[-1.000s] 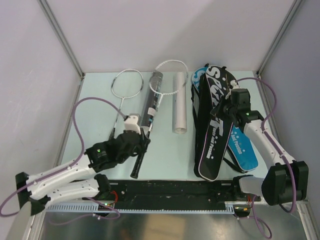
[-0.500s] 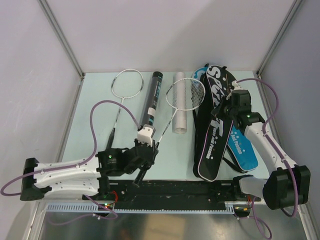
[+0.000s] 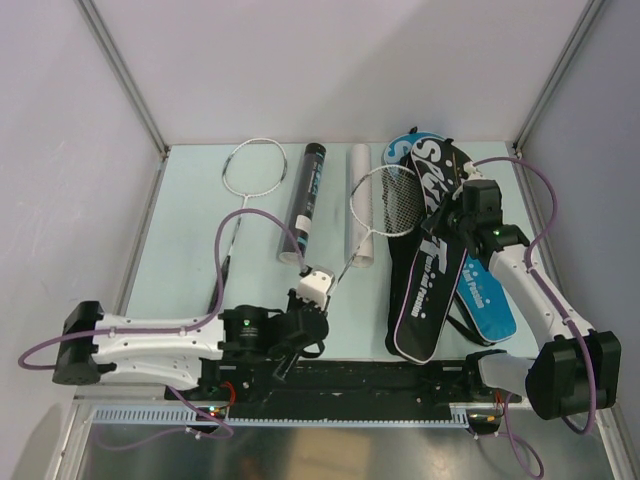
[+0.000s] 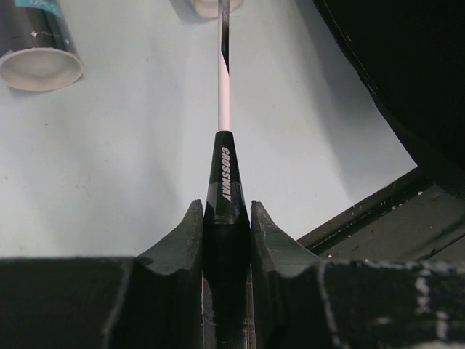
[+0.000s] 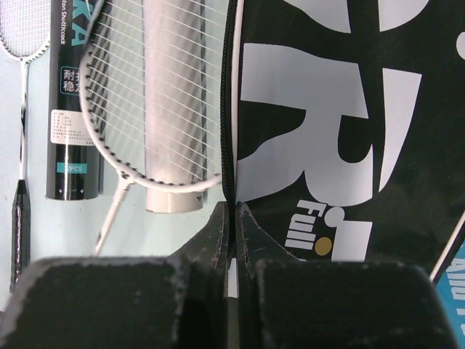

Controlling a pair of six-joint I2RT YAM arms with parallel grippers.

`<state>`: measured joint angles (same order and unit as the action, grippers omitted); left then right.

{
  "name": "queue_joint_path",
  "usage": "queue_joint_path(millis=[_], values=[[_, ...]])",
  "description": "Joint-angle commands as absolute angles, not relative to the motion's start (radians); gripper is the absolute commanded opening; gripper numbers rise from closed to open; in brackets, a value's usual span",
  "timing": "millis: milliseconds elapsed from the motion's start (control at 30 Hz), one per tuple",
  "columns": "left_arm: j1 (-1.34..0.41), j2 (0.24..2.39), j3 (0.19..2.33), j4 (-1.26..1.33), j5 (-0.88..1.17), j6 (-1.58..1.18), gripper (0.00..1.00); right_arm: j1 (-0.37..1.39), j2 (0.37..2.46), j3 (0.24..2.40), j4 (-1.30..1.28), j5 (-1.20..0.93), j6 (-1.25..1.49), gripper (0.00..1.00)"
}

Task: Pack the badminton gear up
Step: Place the racket in the racket bag.

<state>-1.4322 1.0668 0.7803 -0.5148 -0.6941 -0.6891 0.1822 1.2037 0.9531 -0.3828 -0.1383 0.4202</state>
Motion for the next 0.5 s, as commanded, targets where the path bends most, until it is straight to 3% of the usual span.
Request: queue_joint_path(millis=[0, 467], values=[[-1.455, 1.106, 0.849, -0.413, -0.753, -0.652, 0.00, 0.189, 1.186, 0.962, -0.306, -0.160, 0.442, 0.00], [-1.456, 1.315, 1.049, -0.324, -0.667, -0.606, 0.00, 0.214, 1.161, 0.941, -0.255, -0.302, 0.513, 0.00]])
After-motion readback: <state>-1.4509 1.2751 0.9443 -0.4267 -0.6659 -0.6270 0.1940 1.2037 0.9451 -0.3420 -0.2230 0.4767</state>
